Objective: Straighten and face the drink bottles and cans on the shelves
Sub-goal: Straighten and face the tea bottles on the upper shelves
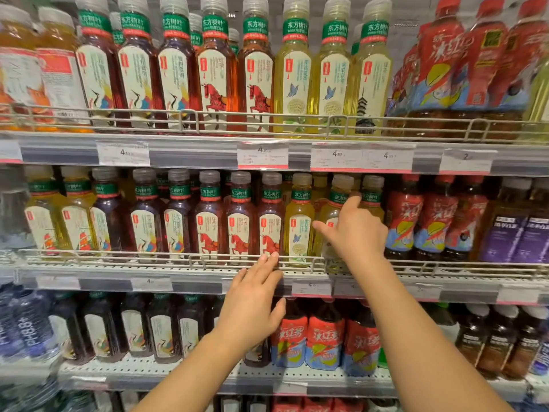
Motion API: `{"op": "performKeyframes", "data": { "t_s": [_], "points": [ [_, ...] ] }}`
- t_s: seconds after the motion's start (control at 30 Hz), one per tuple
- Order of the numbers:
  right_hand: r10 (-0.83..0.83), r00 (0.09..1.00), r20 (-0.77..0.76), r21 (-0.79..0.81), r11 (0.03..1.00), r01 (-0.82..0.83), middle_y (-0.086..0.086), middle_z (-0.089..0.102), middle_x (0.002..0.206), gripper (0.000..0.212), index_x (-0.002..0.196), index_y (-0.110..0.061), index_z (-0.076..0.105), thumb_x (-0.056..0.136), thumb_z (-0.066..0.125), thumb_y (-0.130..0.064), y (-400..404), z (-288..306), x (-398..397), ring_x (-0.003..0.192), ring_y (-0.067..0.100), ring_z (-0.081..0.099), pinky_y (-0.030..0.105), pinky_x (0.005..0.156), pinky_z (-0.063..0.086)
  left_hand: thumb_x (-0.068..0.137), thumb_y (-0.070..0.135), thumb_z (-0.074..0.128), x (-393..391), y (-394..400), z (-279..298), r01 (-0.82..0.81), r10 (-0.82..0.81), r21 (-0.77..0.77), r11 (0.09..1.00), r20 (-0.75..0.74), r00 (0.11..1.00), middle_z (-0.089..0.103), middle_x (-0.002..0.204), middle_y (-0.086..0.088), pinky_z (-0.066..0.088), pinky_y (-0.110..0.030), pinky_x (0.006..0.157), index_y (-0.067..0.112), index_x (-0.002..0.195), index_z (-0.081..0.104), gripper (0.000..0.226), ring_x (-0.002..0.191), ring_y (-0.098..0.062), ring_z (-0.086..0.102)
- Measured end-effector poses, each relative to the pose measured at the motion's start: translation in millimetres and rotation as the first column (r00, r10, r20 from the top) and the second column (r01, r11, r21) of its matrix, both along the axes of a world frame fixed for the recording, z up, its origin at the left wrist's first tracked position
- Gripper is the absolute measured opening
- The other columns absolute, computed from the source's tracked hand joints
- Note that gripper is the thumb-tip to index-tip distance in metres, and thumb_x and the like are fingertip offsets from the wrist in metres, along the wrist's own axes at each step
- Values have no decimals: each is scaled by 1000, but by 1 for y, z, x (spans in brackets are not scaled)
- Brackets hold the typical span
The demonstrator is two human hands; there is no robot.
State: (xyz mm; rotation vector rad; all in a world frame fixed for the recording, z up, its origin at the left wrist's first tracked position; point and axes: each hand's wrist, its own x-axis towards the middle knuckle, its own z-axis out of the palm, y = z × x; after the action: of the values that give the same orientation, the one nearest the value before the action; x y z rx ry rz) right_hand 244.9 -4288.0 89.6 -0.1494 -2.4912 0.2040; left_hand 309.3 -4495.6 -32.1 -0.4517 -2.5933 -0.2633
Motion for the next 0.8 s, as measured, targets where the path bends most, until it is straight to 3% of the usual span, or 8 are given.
{"op": "performKeyframes", "data": {
  "t_s": [0.13,0.2,0.43,0.6,0.7,0.8],
  "points": [
    [24,998,49,46,999,-26,14,71,109,94,134,-4,44,82,53,-82,4,2,-3,98,36,69,36,63,42,95,48,46,0,1,0,10,-10,24,1000,6,1000,17,168,6,24,-46,123,23,142,51,54,155,-14,13],
    [32,999,41,61,998,-35,14,70,107,90,129,-7,44,82,51,-84,2,-5,-1,98,36,68,37,63,42,94,47,48,0,1,-1,23,-23,36,999,-11,1000,19,168,4,26,-47,122,21,139,54,52,155,-16,15],
    [24,1000,-6,30,999,-24,15,66,108,82,137,-10,36,88,55,-73,-3,-23,5,92,40,67,38,60,41,94,43,56,-2,-4,-1,62,-61,32,998,-26,998,21,168,0,29,-49,121,15,133,59,48,155,-20,17],
    [61,998,3,-70,996,-61,19,57,131,82,159,-13,13,98,59,-43,-5,-55,15,99,44,64,44,67,46,93,41,56,-3,-10,1,115,-115,20,993,13,993,16,169,-1,28,-51,120,15,131,61,46,156,-20,14],
    [82,997,12,-97,992,-80,22,59,126,79,159,-10,13,97,59,-29,-7,-76,25,95,44,64,47,70,50,94,39,56,-4,-17,1,144,-145,21,989,45,988,13,169,0,25,-52,121,16,132,62,45,156,-20,12],
    [108,990,93,-99,990,-99,18,45,149,81,159,-9,18,95,64,-28,-12,-100,41,121,41,55,49,86,52,93,39,56,-4,-22,-1,177,-178,22,984,37,983,11,170,-1,26,-55,120,15,127,64,41,156,-19,11]
  ]
}}
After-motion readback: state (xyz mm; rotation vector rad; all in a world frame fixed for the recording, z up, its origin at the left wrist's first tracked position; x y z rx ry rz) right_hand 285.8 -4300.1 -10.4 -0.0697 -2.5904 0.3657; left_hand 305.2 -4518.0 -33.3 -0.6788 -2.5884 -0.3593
